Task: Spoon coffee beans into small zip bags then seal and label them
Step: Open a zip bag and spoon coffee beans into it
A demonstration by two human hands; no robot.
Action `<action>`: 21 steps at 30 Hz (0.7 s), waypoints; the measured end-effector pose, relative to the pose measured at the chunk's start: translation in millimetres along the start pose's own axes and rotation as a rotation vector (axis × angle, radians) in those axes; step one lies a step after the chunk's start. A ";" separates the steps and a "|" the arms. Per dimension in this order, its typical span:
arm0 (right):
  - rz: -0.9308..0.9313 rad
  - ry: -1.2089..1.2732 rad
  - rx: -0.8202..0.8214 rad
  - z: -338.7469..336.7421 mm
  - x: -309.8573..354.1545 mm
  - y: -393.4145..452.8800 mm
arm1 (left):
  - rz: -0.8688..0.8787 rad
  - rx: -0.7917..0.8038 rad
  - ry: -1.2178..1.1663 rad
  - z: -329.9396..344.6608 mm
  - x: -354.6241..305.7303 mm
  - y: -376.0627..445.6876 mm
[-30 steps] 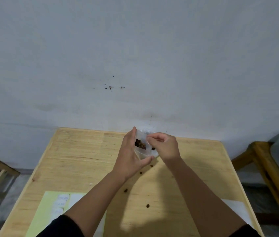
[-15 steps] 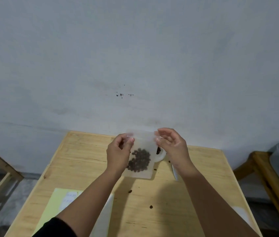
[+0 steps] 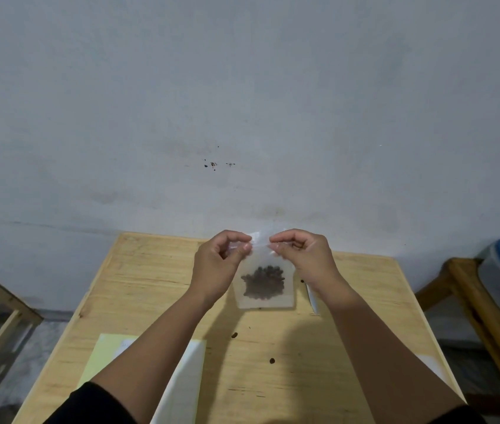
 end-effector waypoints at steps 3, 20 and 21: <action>0.012 0.001 -0.048 1.4 -7.3 -0.5 | -0.004 -0.061 0.080 -0.1 3.8 -0.1; 0.476 0.035 0.041 33.6 -96.1 -35.6 | -0.328 0.050 0.173 0.0 75.2 -37.3; 0.520 0.004 0.043 34.2 -109.3 -42.3 | -0.366 0.045 0.188 -2.0 87.3 -46.1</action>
Point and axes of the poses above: each hand's wrist, its own y-axis towards the middle knuckle, its own z-axis out of the palm, x = y × z, the point moved 7 cm from there along y, towards the middle knuckle, and after that the axes turned 8 degrees about -x, right-handed, at the moved point
